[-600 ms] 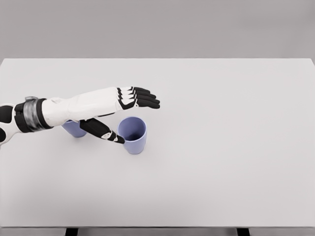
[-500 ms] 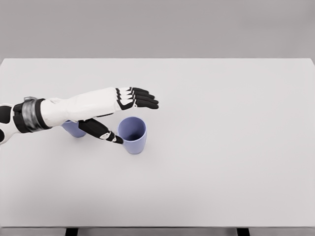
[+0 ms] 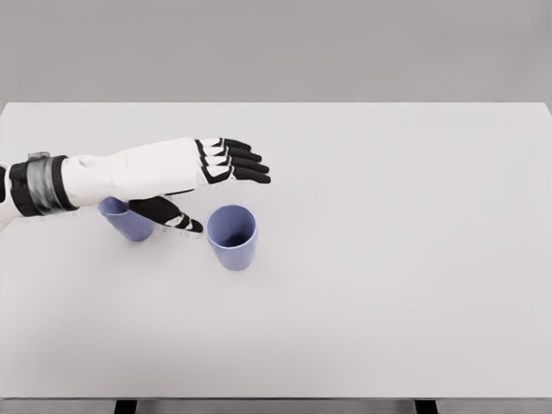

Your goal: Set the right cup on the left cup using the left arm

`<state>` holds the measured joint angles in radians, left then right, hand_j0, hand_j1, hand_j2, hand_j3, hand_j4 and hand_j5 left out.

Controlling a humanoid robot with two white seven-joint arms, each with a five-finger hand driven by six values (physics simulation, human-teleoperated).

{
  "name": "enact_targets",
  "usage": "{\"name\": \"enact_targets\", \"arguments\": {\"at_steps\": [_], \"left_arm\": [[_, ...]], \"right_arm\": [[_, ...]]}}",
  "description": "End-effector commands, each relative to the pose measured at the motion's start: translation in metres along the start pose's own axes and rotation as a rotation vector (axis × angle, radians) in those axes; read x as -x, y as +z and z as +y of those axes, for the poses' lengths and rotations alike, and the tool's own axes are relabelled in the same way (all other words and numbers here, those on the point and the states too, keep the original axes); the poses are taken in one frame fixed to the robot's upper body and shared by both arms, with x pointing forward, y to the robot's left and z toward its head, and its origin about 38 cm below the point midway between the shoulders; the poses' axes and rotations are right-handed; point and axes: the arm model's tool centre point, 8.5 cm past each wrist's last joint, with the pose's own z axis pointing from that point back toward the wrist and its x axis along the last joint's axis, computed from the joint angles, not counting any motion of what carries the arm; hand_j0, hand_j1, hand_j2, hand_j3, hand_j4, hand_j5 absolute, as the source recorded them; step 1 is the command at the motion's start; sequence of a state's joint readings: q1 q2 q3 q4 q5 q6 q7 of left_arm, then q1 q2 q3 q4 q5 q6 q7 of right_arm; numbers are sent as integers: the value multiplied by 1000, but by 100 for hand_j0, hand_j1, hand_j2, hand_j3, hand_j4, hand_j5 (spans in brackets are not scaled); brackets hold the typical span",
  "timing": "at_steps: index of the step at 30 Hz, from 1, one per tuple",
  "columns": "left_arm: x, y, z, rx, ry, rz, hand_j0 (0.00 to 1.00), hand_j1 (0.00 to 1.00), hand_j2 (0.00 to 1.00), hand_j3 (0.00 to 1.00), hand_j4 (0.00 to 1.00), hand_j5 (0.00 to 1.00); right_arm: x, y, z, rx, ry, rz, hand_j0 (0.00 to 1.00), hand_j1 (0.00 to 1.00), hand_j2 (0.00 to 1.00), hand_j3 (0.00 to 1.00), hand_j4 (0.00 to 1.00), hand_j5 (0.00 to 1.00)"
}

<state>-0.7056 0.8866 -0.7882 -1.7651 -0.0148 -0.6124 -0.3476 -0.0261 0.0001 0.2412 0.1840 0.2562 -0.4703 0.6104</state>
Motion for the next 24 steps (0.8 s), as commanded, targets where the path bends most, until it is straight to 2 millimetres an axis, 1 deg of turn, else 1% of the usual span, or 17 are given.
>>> {"name": "enact_targets", "arguments": {"at_steps": [1, 2, 3, 4, 6, 7, 8, 9, 10, 11, 12, 14, 17, 19, 21, 24], "left_arm": [[1, 1, 1, -4, -2, 4, 100, 100, 100, 100, 100, 100], [3, 10, 2, 18, -10, 29, 100, 100, 100, 100, 100, 100], [3, 13, 3, 32, -14, 37, 100, 100, 100, 100, 100, 100], [3, 12, 0, 50, -12, 33, 100, 100, 100, 100, 100, 100], [0, 1, -14, 242, -15, -2, 100, 100, 100, 100, 100, 100], [-1, -4, -15, 280, -23, -15, 100, 100, 100, 100, 100, 100], [1, -11, -16, 321, -11, 8, 100, 100, 100, 100, 100, 100], [0, -16, -13, 342, -22, 1, 100, 100, 100, 100, 100, 100], [0, -17, -9, 340, -32, -2, 100, 100, 100, 100, 100, 100], [0, -19, -10, 325, -25, -1, 100, 100, 100, 100, 100, 100], [1, -21, -15, 312, -5, 8, 100, 100, 100, 100, 100, 100], [2, -23, -17, 276, 12, 20, 100, 100, 100, 100, 100, 100], [2, -26, -8, 256, -20, 17, 100, 100, 100, 100, 100, 100], [2, -32, -12, 278, -73, 19, 100, 100, 100, 100, 100, 100], [3, -30, -16, 275, -84, 28, 100, 100, 100, 100, 100, 100], [6, -21, -19, 280, -76, 51, 100, 100, 100, 100, 100, 100]], "right_arm": [[0, 0, 0, -1, 1, 0, 100, 100, 100, 100, 100, 100], [0, 0, 0, -1, 2, -1, 100, 100, 100, 100, 100, 100], [0, 0, 0, -1, 2, -1, 100, 100, 100, 100, 100, 100], [0, 0, 0, -1, 2, -1, 100, 100, 100, 100, 100, 100], [0, 0, 0, -1, 1, 0, 100, 100, 100, 100, 100, 100], [0, 0, 0, -1, 2, -1, 100, 100, 100, 100, 100, 100], [0, 0, 0, -1, 2, -1, 100, 100, 100, 100, 100, 100], [0, 0, 0, -1, 2, -1, 100, 100, 100, 100, 100, 100], [0, 0, 0, -1, 2, -1, 100, 100, 100, 100, 100, 100], [0, 0, 0, -1, 2, -1, 100, 100, 100, 100, 100, 100], [0, 0, 0, -1, 3, 0, 100, 100, 100, 100, 100, 100], [0, 0, 0, -1, 1, 0, 100, 100, 100, 100, 100, 100], [0, 0, 0, -1, 2, -1, 100, 100, 100, 100, 100, 100], [0, 0, 0, -1, 2, -1, 100, 100, 100, 100, 100, 100], [0, 0, 0, -1, 1, 0, 100, 100, 100, 100, 100, 100], [0, 0, 0, -1, 2, -1, 100, 100, 100, 100, 100, 100]]}}
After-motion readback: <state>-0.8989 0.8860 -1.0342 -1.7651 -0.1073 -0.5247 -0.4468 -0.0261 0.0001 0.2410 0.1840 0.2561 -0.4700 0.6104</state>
